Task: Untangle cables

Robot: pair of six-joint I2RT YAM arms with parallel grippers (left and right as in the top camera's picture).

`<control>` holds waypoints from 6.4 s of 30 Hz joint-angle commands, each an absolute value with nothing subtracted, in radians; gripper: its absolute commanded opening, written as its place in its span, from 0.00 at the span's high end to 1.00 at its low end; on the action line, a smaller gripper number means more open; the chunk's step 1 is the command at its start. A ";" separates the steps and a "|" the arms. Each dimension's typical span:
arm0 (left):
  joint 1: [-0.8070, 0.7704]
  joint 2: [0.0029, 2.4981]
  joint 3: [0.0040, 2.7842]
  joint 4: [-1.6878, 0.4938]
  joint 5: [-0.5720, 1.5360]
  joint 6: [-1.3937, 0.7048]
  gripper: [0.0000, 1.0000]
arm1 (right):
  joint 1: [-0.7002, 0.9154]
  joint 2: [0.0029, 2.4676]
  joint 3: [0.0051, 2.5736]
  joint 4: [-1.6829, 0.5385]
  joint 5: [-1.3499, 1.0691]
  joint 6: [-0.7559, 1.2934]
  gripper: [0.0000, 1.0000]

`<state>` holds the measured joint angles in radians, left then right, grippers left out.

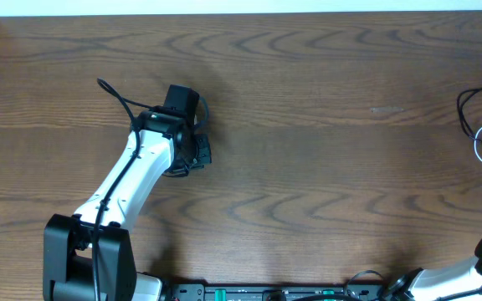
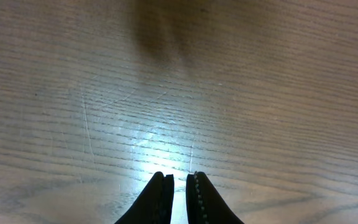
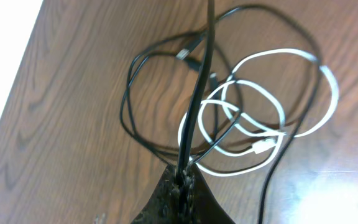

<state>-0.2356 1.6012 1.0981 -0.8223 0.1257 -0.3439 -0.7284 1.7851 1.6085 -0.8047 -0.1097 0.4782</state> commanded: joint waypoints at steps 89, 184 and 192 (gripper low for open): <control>-0.226 0.527 0.671 -0.776 0.068 -0.293 0.02 | 0.051 0.168 0.190 0.033 -0.125 -0.012 0.01; -0.039 0.004 0.004 -0.065 0.097 0.145 0.02 | 0.060 0.006 0.005 -0.075 -0.003 -0.039 0.01; -0.039 0.004 0.004 -0.065 0.097 0.145 0.02 | 0.060 0.006 0.005 -0.075 -0.003 -0.039 0.01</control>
